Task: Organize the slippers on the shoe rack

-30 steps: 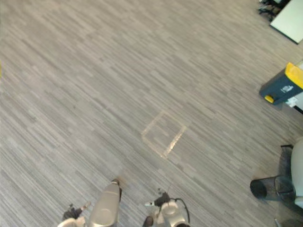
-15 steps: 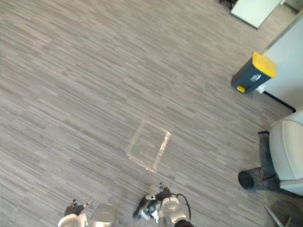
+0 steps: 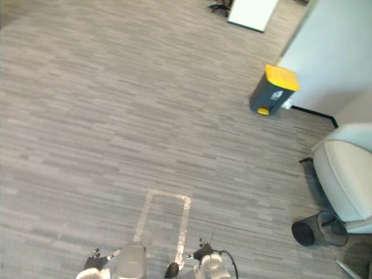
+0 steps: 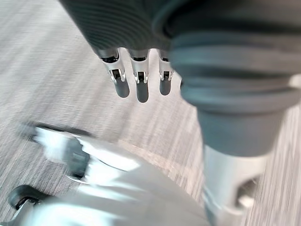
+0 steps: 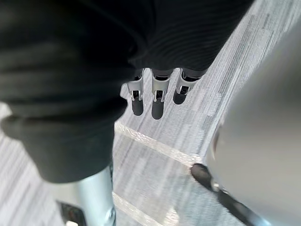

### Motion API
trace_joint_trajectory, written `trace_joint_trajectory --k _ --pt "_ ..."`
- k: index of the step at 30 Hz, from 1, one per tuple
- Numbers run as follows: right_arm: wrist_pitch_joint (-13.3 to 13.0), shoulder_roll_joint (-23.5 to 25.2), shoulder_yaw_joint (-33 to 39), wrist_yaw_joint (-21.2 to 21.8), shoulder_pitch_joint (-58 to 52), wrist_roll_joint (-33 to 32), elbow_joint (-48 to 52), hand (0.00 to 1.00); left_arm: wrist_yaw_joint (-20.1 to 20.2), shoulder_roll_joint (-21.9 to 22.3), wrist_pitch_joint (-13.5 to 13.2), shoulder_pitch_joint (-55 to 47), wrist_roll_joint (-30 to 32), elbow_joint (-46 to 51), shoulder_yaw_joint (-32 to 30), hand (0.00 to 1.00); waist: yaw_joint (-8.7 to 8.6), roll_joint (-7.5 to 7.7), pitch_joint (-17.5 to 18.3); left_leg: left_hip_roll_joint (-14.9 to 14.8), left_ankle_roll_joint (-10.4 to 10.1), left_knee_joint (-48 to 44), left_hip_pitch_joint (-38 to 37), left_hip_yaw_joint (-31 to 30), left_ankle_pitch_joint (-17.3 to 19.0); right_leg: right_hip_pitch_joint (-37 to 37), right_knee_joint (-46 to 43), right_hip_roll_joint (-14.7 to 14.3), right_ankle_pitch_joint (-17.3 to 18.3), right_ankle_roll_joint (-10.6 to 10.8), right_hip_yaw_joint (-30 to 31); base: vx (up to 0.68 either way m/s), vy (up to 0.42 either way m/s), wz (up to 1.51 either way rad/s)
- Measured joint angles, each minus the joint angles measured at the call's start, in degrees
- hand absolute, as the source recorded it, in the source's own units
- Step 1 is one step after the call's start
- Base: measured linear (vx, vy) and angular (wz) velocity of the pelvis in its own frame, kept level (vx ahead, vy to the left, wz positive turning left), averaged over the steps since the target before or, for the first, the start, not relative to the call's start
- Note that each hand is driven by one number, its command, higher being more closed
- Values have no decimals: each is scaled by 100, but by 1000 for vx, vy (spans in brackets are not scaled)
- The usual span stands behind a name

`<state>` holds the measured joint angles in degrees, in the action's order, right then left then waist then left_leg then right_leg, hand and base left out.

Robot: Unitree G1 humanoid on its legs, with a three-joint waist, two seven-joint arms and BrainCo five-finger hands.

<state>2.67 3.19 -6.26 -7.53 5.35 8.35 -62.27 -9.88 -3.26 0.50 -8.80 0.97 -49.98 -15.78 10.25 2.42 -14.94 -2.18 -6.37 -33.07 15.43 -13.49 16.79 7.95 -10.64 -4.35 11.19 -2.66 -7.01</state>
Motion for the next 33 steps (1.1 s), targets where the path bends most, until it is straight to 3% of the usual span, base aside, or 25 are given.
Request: trace_joint_trajectory --k 1,6,8,9,10,12,15,17,19,20,21,22,23,24,26,27,30,31,33 --pt "4 -29 3 -12 -28 -1 -23 0 0 13 9 -68 -6 -24 0 0 75 -68 -52 111 66 78 -188 -37 -531 8 -252 53 153 158 154 395 383 -99" --pt "-41 -12 165 35 -142 51 45 0 -1 -44 32 -216 -45 -81 -4 0 118 62 -3 136 618 -511 -489 891 318 -334 -1831 624 630 582 -57 307 291 -75" --pt "-46 -11 169 49 -142 57 -19 0 0 -46 46 -316 -105 -190 4 0 86 59 -4 -22 812 -399 -956 1416 438 -659 -3081 1080 515 736 -871 248 209 -112" --pt "-46 -10 181 69 -138 64 -35 0 -1 -56 45 -366 -109 -226 6 0 83 70 3 -67 831 -261 -1199 1646 451 -743 -3490 1375 523 661 -1366 215 196 -124" --pt "-54 -10 187 79 -137 68 -30 0 0 -78 45 -382 -108 -272 9 0 20 63 27 -121 832 -60 -1429 1861 450 -761 -3795 1675 594 452 -2042 205 173 -109" --pt "-63 -10 187 96 -114 76 -24 0 4 -118 30 -302 -104 -285 50 0 -79 14 62 -300 833 202 -1655 2158 449 -818 -3663 1847 698 214 -2903 209 156 -93" --pt "-58 -11 223 152 -71 215 -46 0 18 -147 27 -240 -97 -332 121 0 -95 -9 51 -530 832 561 -2005 2696 449 -927 -2566 1748 665 242 -3531 140 68 -100" --pt "-57 -34 228 169 -77 298 -18 0 36 -183 25 -162 -53 -425 162 0 -100 5 57 -536 781 589 -2053 2863 475 -1008 -1771 1681 266 212 -3680 84 -2 -51" --pt "-63 -29 314 196 -119 297 -17 0 89 -216 24 -149 48 -464 176 0 -118 53 88 -534 450 351 -2059 2877 671 -916 -1372 1583 -185 71 -3580 117 -91 -5" --pt "-63 -44 324 204 -165 294 -15 0 105 -219 22 -148 69 -487 174 0 -120 49 92 -600 292 177 -2049 2880 790 -860 -1190 1458 -218 -99 -3506 126 -134 -5" --pt "-81 -112 328 195 -191 294 -5 0 113 -177 27 -172 72 -538 223 0 -116 -175 159 -883 126 -291 -2002 2841 914 -749 -947 1097 -183 -27 -3416 92 -85 -22" --pt "-94 -138 332 189 -189 290 -32 0 113 -155 25 -189 69 -528 219 0 -106 -262 160 -1080 125 -953 -1727 2682 801 -681 -796 875 -170 -52 -3324 94 -124 -65" --pt "-109 -177 329 186 -184 287 -72 0 113 -129 25 -256 69 -504 235 0 -91 -387 162 -1322 241 -1789 -1411 2493 430 -530 -496 550 -239 -187 -3083 119 -132 -112" --pt "-115 -208 335 163 -186 280 -89 0 109 -109 29 -368 67 -508 275 0 -80 -445 158 -1422 492 -2340 -1200 2347 203 -354 -250 338 -314 -226 -2784 179 -140 -142" --pt "-112 -216 399 116 -185 277 -111 0 101 -47 35 -448 63 -509 327 0 -81 -451 184 -1276 411 -2272 -1133 1997 377 -264 -135 211 -360 -273 -2425 172 -23 -130" --pt "-111 -306 428 53 -184 276 -130 0 99 -2 37 -452 66 -505 393 0 -81 -490 156 -994 180 -1593 -1145 1507 562 -220 -8 94 -423 -279 -2033 87 37 -139" --pt "-108 -377 441 11 -155 277 -155 0 51 97 31 -428 67 -420 458 0 -91 -547 193 -358 -20 10 -1211 -20 488 -269 142 -27 -520 -190 -1316 81 85 -147" --pt "-106 -377 442 12 -150 278 -155 0 7 126 26 -437 67 -397 457 0 -87 -559 208 -254 -26 164 -1356 -190 286 -256 181 -57 -569 -134 -1084 77 84 -146" --pt "-108 -341 552 7 -149 277 -143 0 -3 51 25 -412 78 -407 454 0 -124 -510 224 -247 66 440 -1568 65 244 -141 429 -63 -729 -6 -744 114 85 -97"
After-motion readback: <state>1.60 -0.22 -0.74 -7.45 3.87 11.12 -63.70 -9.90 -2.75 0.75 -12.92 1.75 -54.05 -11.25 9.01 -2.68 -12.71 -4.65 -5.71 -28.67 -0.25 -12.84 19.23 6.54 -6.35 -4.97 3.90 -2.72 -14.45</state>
